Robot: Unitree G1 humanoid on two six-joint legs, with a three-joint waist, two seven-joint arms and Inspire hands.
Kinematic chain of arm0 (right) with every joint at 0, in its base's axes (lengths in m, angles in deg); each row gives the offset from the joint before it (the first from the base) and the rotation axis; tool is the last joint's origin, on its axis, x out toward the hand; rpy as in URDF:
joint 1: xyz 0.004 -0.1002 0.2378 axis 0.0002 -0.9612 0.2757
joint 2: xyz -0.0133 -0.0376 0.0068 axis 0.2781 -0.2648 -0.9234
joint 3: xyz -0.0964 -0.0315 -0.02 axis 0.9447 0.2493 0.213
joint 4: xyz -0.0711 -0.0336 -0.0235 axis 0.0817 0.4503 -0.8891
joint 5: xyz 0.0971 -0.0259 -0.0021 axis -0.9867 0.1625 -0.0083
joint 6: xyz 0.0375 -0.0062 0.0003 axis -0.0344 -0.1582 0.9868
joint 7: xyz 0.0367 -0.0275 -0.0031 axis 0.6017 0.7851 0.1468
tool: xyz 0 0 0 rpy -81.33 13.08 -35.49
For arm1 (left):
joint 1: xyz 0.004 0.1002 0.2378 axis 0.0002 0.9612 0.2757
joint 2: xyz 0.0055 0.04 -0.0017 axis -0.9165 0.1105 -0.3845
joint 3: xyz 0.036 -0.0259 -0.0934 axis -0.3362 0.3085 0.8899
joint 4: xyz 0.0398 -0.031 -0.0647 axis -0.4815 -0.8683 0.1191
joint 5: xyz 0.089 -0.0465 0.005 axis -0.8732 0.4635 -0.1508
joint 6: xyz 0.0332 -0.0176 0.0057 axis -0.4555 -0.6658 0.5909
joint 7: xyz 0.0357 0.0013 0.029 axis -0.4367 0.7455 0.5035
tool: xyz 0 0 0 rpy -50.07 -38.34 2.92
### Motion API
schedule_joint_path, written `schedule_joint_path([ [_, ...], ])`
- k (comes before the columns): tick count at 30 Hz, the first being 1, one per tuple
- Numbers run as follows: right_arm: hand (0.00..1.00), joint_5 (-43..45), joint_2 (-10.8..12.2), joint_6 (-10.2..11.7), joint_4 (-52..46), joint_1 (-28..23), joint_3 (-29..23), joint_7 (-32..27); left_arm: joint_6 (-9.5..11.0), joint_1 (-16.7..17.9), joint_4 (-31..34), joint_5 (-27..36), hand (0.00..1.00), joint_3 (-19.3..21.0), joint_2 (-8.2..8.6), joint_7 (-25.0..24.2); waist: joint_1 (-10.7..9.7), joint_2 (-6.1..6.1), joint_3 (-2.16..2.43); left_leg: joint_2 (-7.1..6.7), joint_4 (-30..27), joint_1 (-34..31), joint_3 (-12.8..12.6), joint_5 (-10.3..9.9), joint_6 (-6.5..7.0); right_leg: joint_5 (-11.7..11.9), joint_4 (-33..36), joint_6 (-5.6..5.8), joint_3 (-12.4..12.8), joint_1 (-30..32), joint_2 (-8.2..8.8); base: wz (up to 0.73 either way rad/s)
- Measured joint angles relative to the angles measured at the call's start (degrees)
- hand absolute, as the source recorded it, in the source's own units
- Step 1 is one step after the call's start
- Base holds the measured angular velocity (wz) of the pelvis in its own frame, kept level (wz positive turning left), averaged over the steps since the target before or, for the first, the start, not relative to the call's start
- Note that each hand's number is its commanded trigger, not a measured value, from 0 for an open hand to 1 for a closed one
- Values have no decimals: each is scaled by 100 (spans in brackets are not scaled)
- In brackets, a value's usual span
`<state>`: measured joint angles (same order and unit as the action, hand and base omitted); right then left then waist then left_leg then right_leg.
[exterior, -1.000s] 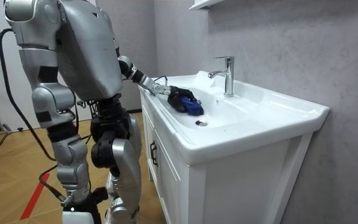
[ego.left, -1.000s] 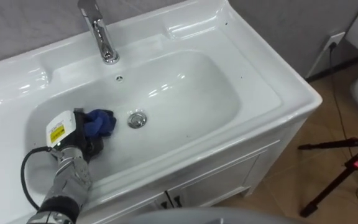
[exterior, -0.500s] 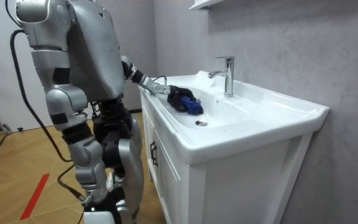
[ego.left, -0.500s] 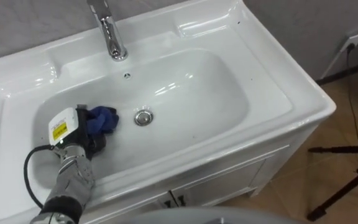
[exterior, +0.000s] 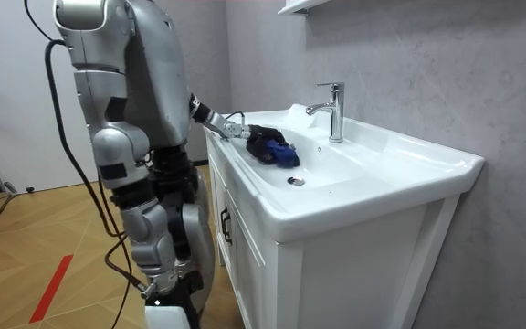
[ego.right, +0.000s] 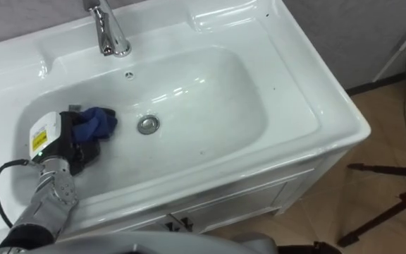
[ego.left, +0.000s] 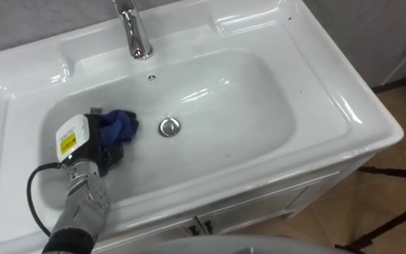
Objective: Wipe basin
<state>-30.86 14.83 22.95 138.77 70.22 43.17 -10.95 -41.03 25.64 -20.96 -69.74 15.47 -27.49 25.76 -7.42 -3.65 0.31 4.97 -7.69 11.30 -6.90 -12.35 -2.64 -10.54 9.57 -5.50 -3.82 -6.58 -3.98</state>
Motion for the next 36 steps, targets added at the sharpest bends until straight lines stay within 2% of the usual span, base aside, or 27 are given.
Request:
schedule_joint_path([
  [4, 0, -375, 3, 31, -1, 47, 205, 25, -98, 57, 570, 236, 100, -91, -2, -115, 35, -8, -50, -15, -9, -142, 92, 4, -6, -3, -1, 11, -135, 151, 29, 17],
  [6, 0, -512, 16, 96, 5, 44, 205, 98, -95, 59, 753, 276, 100, -91, -5, -115, 132, -11, -63, -15, -10, -190, 94, 6, -10, -1, 1, 14, -166, 174, 31, 7],
  [10, 0, -635, 10, 192, 19, 45, 206, 204, -100, 84, 1226, 324, 100, -92, -28, -115, 170, 8, -80, -38, -17, -279, 209, 6, -10, -8, -15, 28, -290, 194, 67, 15],
  [14, 0, -727, 11, 242, 37, 38, 210, 322, -106, 90, 1776, 325, 100, -90, -137, -118, 232, 3, -76, -56, -16, -294, 222, 6, -10, -18, -16, 45, -376, 181, 94, 9],
  [20, 0, -717, 8, 241, 50, 65, 266, 438, -127, 99, 2548, 309, 100, -91, -182, -99, 283, -3, -56, -59, -14, -260, 234, 6, -9, -16, 4, 47, -438, 130, 106, 3],
  [28, 0, -712, 5, 238, 142, 60, 318, 483, -182, 98, 2855, 258, 100, -43, -184, -82, 290, -16, -52, -58, -11, -209, 260, 6, -10, -15, -3, 48, -493, 64, 114, 3],
  [36, 0, -714, -6, 234, 308, 27, 321, 478, -212, 94, 3038, -360, 100, 174, -217, 13, 304, -23, -52, -88, -153, -284, 273, 12, -20, -16, -2, 65, -466, 110, 142, 0],
])
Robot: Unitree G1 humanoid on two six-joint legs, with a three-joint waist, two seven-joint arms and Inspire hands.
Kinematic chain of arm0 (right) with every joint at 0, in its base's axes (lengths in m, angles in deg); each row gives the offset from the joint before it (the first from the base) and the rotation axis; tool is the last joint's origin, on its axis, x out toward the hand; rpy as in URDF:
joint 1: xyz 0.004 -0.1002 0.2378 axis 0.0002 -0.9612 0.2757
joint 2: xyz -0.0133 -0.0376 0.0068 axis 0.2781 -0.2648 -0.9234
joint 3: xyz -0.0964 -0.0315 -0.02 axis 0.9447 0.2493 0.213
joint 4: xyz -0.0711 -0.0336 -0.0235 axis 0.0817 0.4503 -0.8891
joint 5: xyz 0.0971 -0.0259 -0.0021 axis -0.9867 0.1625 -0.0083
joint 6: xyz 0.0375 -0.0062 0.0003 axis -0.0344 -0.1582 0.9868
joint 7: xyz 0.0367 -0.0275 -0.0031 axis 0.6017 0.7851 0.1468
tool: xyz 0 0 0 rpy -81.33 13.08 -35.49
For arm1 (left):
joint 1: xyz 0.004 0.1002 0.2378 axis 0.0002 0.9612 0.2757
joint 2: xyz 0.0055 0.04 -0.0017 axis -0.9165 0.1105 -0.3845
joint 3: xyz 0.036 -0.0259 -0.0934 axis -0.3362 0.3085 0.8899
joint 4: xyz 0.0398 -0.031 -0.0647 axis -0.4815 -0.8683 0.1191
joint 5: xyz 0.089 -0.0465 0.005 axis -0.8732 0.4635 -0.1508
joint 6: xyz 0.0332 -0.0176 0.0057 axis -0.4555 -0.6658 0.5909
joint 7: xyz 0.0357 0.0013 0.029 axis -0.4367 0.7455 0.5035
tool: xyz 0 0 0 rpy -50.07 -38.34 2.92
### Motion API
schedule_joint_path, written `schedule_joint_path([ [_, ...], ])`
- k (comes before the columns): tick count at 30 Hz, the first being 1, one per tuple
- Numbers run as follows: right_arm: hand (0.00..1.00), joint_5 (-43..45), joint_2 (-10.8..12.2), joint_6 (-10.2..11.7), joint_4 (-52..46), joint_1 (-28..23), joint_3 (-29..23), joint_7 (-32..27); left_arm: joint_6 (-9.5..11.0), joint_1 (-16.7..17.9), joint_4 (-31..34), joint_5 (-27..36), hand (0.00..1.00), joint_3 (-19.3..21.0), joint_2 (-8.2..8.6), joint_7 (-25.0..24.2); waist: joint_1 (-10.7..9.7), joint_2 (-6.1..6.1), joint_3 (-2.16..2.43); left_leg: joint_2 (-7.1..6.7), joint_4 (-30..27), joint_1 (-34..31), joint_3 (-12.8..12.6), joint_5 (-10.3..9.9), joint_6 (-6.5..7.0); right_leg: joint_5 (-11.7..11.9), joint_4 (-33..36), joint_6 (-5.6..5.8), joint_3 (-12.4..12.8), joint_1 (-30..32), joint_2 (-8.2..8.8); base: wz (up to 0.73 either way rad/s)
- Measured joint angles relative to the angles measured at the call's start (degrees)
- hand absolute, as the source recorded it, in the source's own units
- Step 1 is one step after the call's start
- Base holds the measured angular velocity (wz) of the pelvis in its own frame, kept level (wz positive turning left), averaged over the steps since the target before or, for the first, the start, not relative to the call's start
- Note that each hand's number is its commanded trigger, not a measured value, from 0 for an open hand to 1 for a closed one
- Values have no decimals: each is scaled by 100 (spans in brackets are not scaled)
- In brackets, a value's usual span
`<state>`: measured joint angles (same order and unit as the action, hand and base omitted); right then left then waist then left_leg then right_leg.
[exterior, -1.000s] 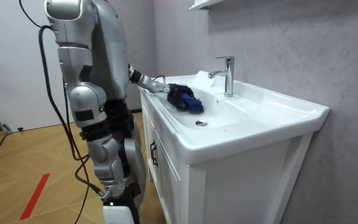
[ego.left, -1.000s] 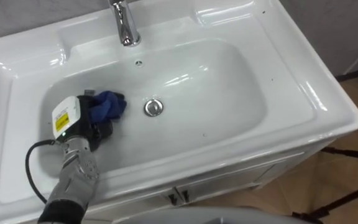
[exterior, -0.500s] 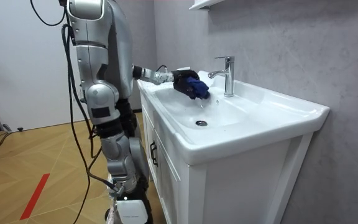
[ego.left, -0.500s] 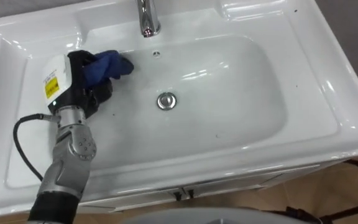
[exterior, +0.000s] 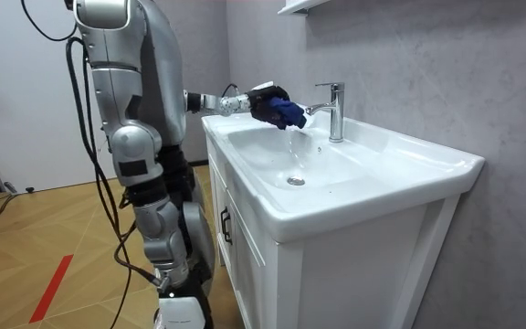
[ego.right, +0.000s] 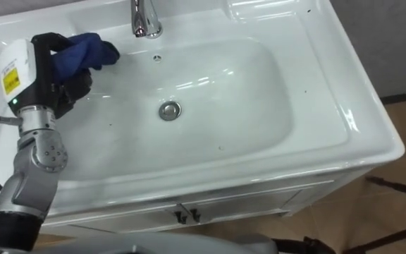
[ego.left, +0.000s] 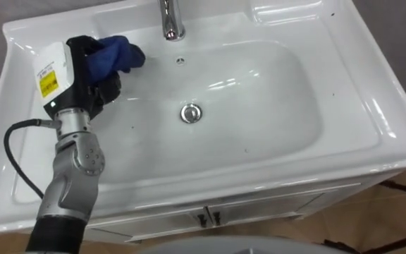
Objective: Wipe basin
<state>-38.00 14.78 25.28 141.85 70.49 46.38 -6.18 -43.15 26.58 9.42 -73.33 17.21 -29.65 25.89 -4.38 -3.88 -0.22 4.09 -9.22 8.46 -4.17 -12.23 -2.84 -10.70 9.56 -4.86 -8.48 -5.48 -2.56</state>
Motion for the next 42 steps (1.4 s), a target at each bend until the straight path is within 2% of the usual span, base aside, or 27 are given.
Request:
schedule_joint_path([
  [6, 0, 13, -30, 0, 63, -50, 4, -12, -10, 2, 30, -80, 100, 41, -138, 42, 37, -61, -1, -6, -18, -22, -2, 0, 0, 4, 3, 4, -2, 13, 3, 0],
  [9, 0, 55, -54, 0, 108, -48, 5, -44, -10, 4, 30, -115, 100, 105, -185, 42, 61, -110, 24, -6, -17, -69, -6, 0, 0, 4, 9, 3, -30, 64, 6, -1],
  [15, 0, 449, -96, -13, 159, -46, 5, -42, -34, 10, 18, -106, 100, 246, -269, 47, 182, -98, 17, -4, -3, -82, -1, 1, 1, 4, 10, 4, -37, 47, 6, 0],
  [17, 0, 594, -96, -13, 157, -50, 6, -40, -109, 83, 18, -105, 100, 250, -367, 46, 230, -92, 12, -2, 3, -73, 0, 0, 1, 4, 16, 4, -33, 43, 6, 0],
  [21, 0, 665, -97, -82, 117, -43, -9, -43, -130, 260, 18, -95, 100, 439, -380, 42, 317, -99, 11, -4, 4, -89, 3, 0, 1, 4, 11, 4, -43, 50, 8, 1],
  [24, 0, 663, -122, -130, 74, -47, -7, -44, -259, 451, 17, -94, 100, 588, -380, 42, 323, -124, 6, -9, 3, -101, 24, 0, 1, 2, 1, 8, -45, 51, 12, 5],
  [28, 0, 678, -169, -245, 47, -64, -8, -48, -397, 671, -46, -95, 100, 684, -377, 44, 311, -161, 21, -40, 2, -98, 126, 2, 3, -13, -1, 31, -118, 20, 37, 10],
  [37, 0, 742, -211, -451, 26, -64, -2, -48, -751, 706, -258, -95, 100, 685, -375, 43, 324, -148, 18, -102, -3, -89, 191, 3, 5, -47, 3, 90, -221, -28, 101, 9],
  [40, 0, 747, -232, -500, -1, -66, 21, -50, -769, 729, -428, -94, 100, 684, -375, 50, 333, -141, 18, -100, -1, -80, 187, 3, 5, -47, 23, 91, -249, -64, 108, 0],
  [41, 0, 750, -242, -500, -45, -68, 72, -49, -780, 741, -563, -86, 86, 683, -375, 45, 329, -142, 18, -99, 0, -71, 188, 3, 5, -47, 28, 91, -249, -73, 107, -6],
  [42, 0, 752, -250, -500, -70, -68, 99, -46, -781, 749, -614, -86, 55, 682, -375, 43, 327, -140, 17, -97, 1, -73, 188, 3, 5, -47, 29, 91, -249, -76, 106, -4],
])
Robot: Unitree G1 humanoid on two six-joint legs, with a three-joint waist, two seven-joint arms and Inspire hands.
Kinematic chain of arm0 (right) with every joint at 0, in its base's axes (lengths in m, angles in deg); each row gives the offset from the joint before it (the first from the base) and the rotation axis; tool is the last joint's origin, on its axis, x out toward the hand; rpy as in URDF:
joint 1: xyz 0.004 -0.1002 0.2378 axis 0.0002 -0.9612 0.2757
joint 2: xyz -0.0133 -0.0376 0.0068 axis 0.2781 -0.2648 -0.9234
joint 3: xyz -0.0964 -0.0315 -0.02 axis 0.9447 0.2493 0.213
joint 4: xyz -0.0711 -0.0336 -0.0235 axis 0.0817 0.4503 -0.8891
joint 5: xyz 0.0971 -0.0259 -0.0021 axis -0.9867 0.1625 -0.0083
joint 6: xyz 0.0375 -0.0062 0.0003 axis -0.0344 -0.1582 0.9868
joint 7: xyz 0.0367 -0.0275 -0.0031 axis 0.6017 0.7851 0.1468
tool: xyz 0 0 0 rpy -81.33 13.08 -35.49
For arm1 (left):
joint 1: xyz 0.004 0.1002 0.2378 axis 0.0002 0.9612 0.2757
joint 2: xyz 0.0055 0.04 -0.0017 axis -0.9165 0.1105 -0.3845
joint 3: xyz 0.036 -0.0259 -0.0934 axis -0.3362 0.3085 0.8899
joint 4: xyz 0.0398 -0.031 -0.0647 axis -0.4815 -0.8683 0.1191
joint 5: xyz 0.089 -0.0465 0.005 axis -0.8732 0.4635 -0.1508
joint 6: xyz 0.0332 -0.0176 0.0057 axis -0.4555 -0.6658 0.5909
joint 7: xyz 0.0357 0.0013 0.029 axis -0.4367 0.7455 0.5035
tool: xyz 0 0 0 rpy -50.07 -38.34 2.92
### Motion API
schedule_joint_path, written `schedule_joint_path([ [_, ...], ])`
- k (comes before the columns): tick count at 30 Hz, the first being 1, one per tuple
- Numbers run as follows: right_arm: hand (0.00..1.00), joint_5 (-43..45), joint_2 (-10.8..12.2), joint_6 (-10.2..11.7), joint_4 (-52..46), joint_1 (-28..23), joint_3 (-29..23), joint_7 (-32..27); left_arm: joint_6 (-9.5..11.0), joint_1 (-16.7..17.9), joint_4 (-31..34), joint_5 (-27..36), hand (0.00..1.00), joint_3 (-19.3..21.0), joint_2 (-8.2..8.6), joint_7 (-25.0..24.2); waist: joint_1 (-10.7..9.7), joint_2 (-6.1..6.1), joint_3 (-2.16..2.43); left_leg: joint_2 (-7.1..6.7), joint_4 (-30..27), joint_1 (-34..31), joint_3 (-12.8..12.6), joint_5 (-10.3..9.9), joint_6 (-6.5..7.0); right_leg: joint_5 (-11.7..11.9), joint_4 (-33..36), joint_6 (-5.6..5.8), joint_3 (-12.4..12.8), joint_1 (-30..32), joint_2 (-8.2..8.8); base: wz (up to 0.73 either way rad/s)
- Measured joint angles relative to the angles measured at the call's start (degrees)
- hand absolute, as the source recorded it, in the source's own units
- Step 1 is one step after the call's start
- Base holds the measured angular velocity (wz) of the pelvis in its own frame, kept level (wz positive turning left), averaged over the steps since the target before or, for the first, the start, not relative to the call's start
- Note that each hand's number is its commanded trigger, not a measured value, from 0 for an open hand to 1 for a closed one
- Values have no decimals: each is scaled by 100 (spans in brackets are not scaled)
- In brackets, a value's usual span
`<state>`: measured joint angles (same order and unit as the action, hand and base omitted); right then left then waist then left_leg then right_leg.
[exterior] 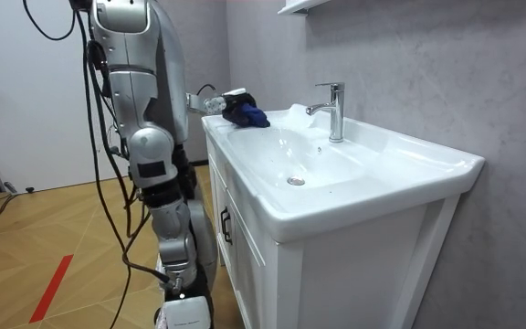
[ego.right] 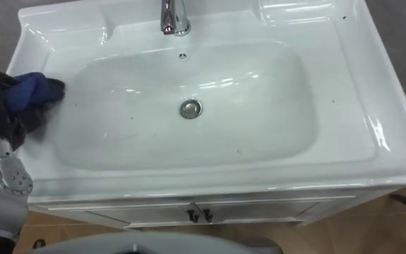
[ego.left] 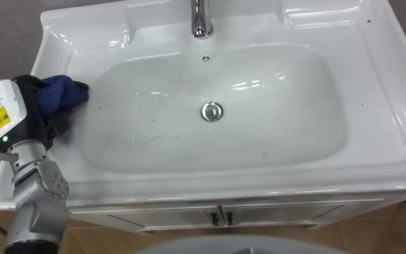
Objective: Wipe basin
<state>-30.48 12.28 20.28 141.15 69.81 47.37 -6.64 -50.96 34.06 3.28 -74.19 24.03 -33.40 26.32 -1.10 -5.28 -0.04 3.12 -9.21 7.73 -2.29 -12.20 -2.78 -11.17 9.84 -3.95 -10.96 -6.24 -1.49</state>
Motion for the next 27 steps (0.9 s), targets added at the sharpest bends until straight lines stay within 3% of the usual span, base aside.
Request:
schedule_joint_path([
  [1, 0, 3, -16, 1, -40, 2, 8, 1, 2, 2, -49, 0, 7, -1, 0, -1, 0, 12, -2, 1, 0, 0, 0, 0, 0, 0, -1, 0, 1, -5, 0, 0],
  [2, 0, -1, -24, 2, -47, 4, 7, 2, 7, 1, -48, 0, 0, -1, 0, -1, 0, 17, 0, 1, 0, 3, 1, 0, 0, 0, -5, 0, 1, -10, 0, 0],
  [8, 0, -44, -80, 4, -156, 16, 11, -20, 46, 5, -90, 1, 0, -5, 29, -4, 2, 72, -22, -5, -2, 68, -54, 0, 0, -7, -37, 10, 6, -75, 7, 0],
  [13, 0, -27, -72, 10, -167, 5, 16, -94, 98, 6, -89, -8, 0, -7, 45, 19, -6, 78, -5, -4, -19, 93, -90, 0, 0, -12, -24, 12, 19, -56, 8, 0],
  [19, 0, 197, -71, 11, -117, -92, 15, -207, 155, 10, -70, -28, 0, -7, 45, 258, -9, 114, 63, -4, -19, 98, -87, 0, 0, -11, -18, 11, 29, -55, 8, 0],
  [27, 0, 423, -65, 63, -154, -151, 15, -263, 240, 10, 301, -56, 0, -2, 44, 414, -11, 133, 49, -4, -19, 97, -68, 0, 0, -11, -18, 12, -2, -72, 16, 2],
])
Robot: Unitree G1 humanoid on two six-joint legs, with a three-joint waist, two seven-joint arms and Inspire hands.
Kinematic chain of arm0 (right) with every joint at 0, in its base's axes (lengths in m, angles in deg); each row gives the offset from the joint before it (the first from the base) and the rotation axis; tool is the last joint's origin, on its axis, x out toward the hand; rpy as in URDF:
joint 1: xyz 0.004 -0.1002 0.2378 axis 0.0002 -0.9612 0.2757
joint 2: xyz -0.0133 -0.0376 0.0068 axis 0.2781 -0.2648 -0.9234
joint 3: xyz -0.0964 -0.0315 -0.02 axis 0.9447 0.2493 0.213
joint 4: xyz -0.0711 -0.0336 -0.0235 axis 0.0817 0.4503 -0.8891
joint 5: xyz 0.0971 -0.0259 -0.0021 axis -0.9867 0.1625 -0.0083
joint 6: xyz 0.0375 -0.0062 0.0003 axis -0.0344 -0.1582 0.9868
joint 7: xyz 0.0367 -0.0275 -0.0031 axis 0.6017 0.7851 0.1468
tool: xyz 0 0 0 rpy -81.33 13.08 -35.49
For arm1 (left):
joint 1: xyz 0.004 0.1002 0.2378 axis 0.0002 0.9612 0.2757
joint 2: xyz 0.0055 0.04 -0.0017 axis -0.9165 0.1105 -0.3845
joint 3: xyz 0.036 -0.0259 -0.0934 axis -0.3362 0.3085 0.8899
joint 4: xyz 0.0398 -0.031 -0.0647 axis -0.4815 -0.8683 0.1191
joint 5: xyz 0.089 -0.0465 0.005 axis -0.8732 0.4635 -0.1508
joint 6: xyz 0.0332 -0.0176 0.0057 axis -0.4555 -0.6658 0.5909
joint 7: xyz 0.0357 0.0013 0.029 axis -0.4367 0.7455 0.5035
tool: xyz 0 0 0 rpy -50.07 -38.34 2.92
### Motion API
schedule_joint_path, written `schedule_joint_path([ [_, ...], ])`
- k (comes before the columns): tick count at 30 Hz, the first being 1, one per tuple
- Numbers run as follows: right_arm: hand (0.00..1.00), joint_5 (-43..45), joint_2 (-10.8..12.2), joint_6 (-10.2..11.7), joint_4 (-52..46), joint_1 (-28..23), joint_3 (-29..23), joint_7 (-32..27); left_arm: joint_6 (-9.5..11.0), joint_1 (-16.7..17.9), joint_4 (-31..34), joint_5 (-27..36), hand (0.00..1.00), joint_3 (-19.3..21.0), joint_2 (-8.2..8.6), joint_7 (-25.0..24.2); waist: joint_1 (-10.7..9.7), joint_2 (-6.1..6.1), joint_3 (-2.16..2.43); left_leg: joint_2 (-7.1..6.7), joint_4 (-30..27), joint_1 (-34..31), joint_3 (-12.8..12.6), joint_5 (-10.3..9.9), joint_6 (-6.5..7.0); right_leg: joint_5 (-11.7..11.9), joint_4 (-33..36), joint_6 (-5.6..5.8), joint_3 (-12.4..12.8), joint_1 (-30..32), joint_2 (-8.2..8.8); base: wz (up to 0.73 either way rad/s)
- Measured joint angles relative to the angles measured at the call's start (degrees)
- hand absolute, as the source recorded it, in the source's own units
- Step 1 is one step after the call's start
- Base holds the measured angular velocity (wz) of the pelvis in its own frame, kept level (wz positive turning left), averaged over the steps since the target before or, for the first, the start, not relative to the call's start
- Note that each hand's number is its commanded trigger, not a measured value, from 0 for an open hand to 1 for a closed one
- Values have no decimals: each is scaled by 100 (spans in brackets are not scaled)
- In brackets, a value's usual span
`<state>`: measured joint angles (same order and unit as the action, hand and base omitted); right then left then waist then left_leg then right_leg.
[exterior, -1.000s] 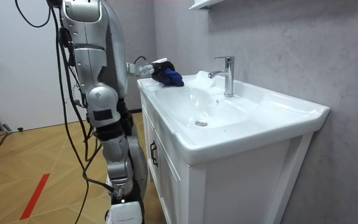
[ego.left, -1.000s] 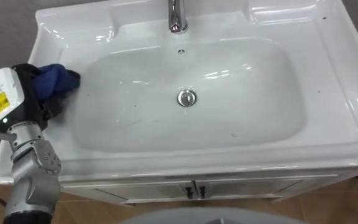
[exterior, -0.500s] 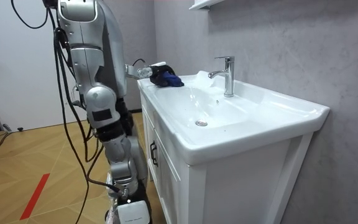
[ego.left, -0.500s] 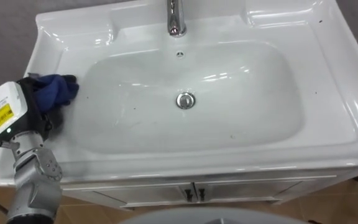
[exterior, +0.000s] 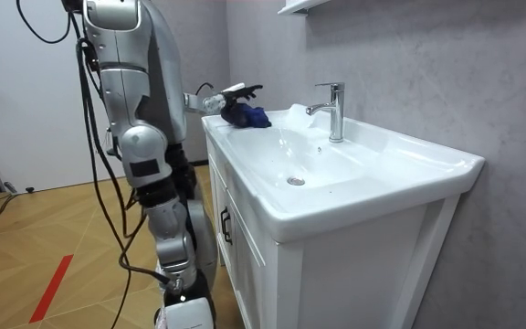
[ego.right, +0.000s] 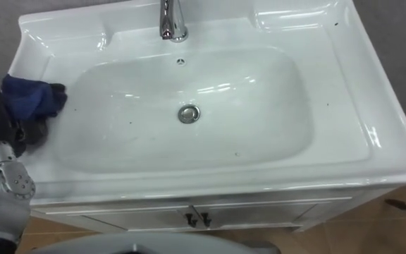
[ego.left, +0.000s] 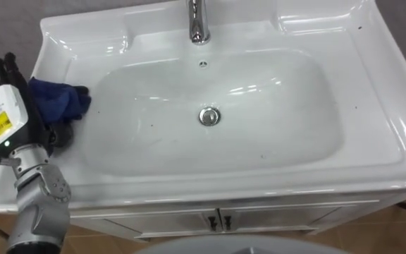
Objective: Wipe basin
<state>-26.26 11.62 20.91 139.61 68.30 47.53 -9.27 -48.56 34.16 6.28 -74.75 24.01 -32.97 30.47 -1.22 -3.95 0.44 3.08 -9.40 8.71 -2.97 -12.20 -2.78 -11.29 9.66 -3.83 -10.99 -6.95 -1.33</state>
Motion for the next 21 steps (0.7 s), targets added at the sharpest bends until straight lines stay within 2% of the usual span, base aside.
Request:
schedule_joint_path([
  [3, 0, 37, 0, 20, 0, -2, 0, -17, 84, 0, 13, -84, 0, 0, 0, 101, -4, 0, -14, -1, 0, 2, -1, 0, 0, 0, -4, 0, 2, 2, 1, 0],
  [8, 0, 210, 2, 67, 2, -12, 3, -25, 163, -2, 13, -77, 0, 0, 0, 184, -13, -9, -90, -1, -1, -5, -5, 0, 0, 0, -11, 0, 5, 8, 1, 0],
  [13, 0, 230, 8, 107, 6, -15, 4, -18, 270, -16, 23, -18, 0, 0, 0, 184, -24, -29, -83, -2, -4, -18, -9, 0, 0, 0, -15, 1, 0, 12, 2, 0],
  [21, 0, 189, 19, 133, 53, -5, 3, -22, 375, -105, 477, 880, 0, 2, 12, 299, -29, -33, -78, -15, -1, -25, -3, 0, 0, -3, -20, 5, -8, 2, 15, 0],
])
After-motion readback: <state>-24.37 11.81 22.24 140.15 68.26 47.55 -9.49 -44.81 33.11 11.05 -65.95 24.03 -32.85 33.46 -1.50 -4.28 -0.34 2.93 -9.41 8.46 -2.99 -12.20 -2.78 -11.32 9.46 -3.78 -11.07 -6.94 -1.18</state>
